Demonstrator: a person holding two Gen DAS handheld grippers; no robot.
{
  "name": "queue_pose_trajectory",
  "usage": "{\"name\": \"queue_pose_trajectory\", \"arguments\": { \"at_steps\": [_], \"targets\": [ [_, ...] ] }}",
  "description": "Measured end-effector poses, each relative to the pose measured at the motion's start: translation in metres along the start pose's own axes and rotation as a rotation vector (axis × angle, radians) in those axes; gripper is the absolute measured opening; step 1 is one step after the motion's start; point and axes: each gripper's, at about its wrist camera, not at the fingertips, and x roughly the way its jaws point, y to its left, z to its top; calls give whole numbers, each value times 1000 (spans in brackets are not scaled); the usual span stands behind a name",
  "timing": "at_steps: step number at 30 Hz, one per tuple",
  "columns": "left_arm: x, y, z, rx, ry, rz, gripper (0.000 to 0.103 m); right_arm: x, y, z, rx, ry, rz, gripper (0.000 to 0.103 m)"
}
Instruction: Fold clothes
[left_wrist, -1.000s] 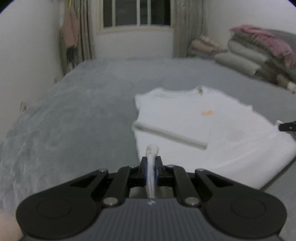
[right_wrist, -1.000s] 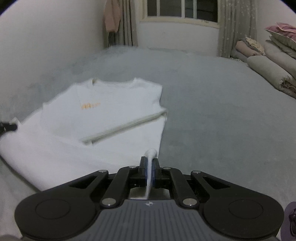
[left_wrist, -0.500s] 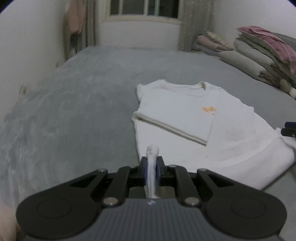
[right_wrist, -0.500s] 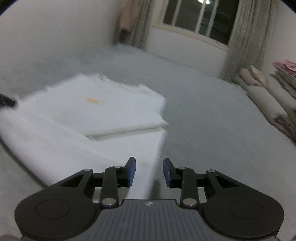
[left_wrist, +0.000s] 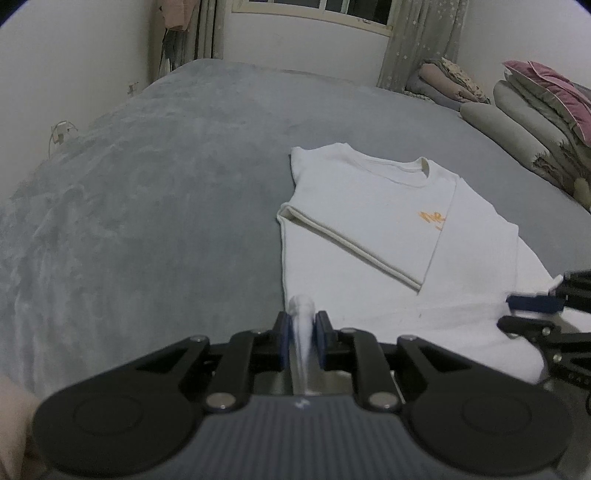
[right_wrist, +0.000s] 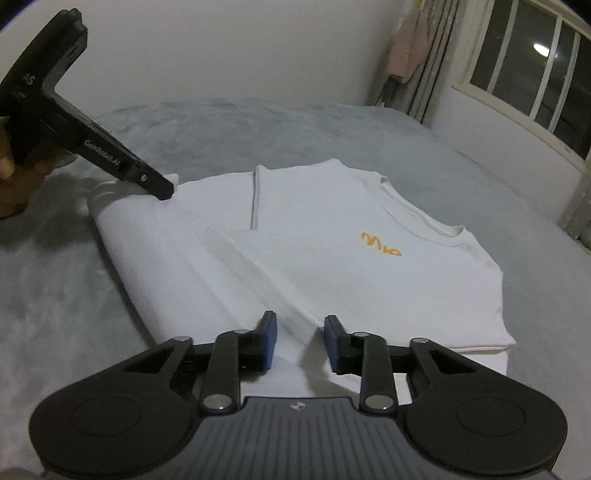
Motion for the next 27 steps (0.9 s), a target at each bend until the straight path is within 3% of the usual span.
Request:
{"name": "queue_pose_trajectory", "arguments": {
  "at_steps": [1, 13, 18, 21, 25, 27],
  "targets": [
    [0, 0, 0, -1, -2, 2, 14, -1, -1, 0, -4, -1, 3, 8],
    [-7, -4, 0, -2, -40, 52, 12, -18, 17, 7, -56, -105, -158, 5],
    [0, -11, -2, 38, -37, 81, 11, 9, 19, 0, -19, -34, -200, 5],
    [3, -12, -3, 46, -33, 89, 11, 10, 21, -2, -20, -37, -203, 7],
    [3, -10, -4, 50, -37, 90, 13, -13, -2, 0, 84, -58, -201, 31],
    [4, -11, -4, 49, -36, 91, 13, -25, -18, -4, 126, -42, -213, 37]
  ]
}}
